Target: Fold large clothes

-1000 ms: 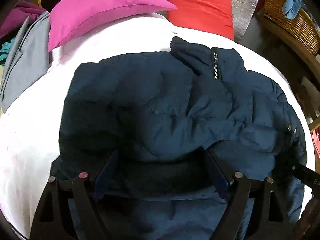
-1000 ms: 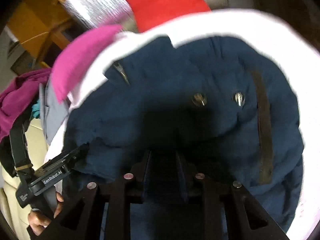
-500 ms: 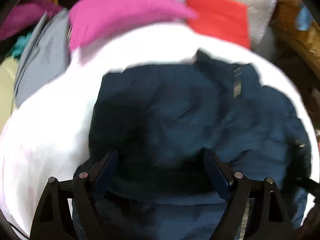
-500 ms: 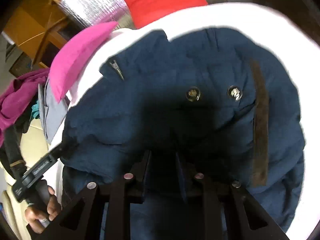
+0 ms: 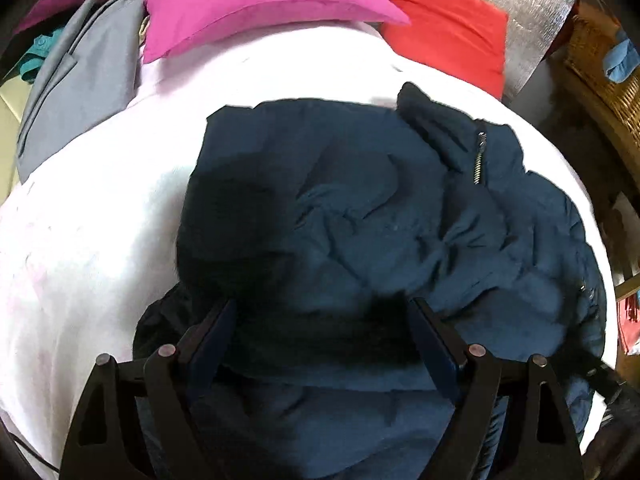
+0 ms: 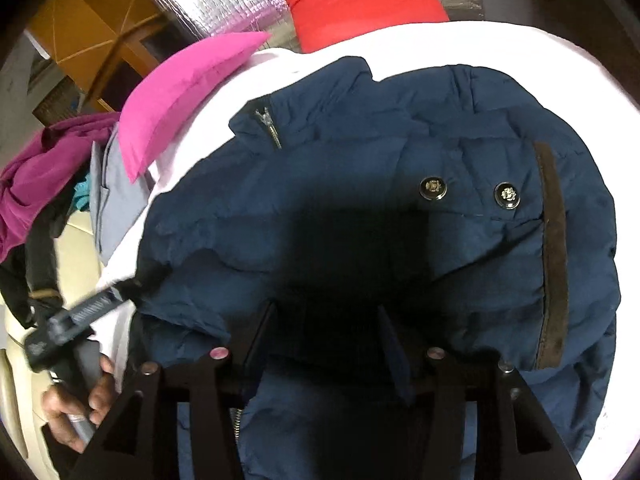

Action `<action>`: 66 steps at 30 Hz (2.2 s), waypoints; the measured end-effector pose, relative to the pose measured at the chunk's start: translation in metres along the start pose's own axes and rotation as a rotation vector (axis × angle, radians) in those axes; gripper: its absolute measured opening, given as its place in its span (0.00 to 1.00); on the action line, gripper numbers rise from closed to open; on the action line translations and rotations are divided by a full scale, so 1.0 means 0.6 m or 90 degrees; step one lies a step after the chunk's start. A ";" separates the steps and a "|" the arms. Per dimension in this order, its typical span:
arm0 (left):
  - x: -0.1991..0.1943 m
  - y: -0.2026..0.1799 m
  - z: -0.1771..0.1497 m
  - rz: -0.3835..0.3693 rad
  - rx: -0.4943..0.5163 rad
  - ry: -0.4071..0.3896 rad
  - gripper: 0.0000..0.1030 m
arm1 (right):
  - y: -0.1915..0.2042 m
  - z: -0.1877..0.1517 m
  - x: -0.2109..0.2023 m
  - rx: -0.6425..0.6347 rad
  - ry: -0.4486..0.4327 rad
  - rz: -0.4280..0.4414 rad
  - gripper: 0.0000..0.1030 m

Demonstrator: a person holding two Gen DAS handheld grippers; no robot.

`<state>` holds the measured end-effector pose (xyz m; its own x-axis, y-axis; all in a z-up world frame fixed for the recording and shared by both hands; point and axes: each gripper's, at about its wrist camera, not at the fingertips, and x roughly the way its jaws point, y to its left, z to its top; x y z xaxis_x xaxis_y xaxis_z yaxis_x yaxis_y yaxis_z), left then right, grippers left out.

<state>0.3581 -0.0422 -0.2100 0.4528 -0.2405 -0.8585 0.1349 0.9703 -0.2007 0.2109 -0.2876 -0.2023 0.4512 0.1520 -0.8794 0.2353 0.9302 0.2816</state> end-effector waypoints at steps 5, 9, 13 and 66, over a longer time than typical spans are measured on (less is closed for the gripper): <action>-0.034 0.039 -0.020 -0.069 -0.069 0.014 0.84 | -0.034 -0.016 -0.042 0.051 -0.002 0.048 0.54; -0.037 0.078 -0.048 -0.113 -0.151 0.057 0.84 | -0.059 -0.052 -0.063 0.105 0.019 0.088 0.54; -0.023 0.092 -0.076 -0.103 -0.176 0.087 0.84 | -0.086 -0.091 -0.055 0.186 0.037 0.104 0.57; 0.022 0.139 0.008 -0.062 -0.114 0.006 0.73 | -0.174 0.015 -0.029 0.181 -0.096 -0.079 0.34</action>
<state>0.3793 0.0353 -0.2358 0.4374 -0.3339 -0.8350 0.0188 0.9317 -0.3628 0.1864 -0.3904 -0.2132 0.5216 -0.0270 -0.8528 0.5170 0.8051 0.2907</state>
